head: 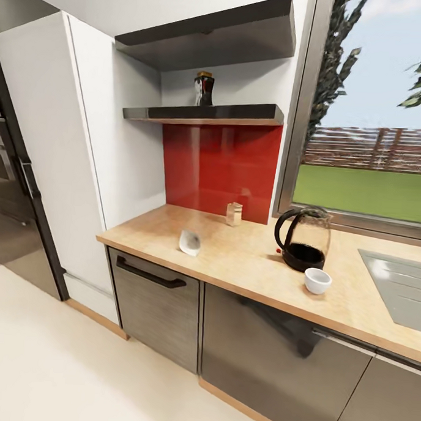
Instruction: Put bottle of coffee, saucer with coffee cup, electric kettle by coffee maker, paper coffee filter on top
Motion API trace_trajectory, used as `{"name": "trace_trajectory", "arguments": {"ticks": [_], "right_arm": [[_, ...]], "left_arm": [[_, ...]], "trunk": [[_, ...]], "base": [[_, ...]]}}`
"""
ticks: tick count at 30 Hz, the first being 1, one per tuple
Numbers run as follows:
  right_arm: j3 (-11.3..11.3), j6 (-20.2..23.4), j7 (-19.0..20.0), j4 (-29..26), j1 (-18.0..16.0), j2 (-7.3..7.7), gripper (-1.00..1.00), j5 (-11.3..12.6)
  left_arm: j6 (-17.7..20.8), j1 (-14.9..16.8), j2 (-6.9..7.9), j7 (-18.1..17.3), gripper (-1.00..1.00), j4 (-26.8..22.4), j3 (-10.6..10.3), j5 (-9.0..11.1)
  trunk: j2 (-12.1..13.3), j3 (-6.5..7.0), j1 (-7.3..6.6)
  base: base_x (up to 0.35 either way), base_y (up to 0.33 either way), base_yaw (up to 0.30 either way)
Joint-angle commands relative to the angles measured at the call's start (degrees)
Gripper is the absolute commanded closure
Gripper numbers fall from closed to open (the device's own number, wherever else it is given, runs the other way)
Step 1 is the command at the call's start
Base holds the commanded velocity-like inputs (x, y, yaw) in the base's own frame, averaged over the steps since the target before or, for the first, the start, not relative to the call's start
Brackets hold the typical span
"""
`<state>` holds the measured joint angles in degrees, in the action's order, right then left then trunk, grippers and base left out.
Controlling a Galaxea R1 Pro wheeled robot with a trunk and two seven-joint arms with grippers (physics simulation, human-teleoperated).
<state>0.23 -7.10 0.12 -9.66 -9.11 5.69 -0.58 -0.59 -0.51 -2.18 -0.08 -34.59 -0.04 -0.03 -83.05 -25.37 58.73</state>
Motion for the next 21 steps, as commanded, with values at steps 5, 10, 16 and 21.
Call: {"name": "trace_trajectory", "arguments": {"ticks": [5, 10, 16, 21], "right_arm": [[-0.04, -0.26, 0.05, 0.12, -0.03, 0.02, -1.0, -0.04], [-0.05, -0.28, 0.06, 0.51, -0.03, 0.02, -1.0, -0.04], [-0.05, -0.29, 0.06, 0.65, -0.03, 0.03, -1.0, -0.04], [-0.05, -0.29, 0.06, 0.68, -0.03, 0.03, -1.0, -0.05]], "left_arm": [[-0.87, -0.02, 0.04, -0.26, -1.0, -6.39, 0.16, 0.07], [2.2, -0.02, 0.03, -0.49, -1.0, -18.59, 0.19, 0.17], [14.99, -0.02, -0.07, -3.18, -1.0, -32.24, -0.27, 0.25], [23.43, -0.02, -0.28, -10.39, -1.0, -41.6, -0.62, 0.3]], "trunk": [[-0.03, -0.05, 0.0], [-0.03, -0.05, 0.0], [-0.03, -0.05, 0.0], [-0.03, -0.05, 0.0]], "base": [[0.005, 0.008, 0.0], [0.001, 0.001, 0.0], [0.0, 0.0, 0.0], [0.0, 0.0, 0.0]]}}
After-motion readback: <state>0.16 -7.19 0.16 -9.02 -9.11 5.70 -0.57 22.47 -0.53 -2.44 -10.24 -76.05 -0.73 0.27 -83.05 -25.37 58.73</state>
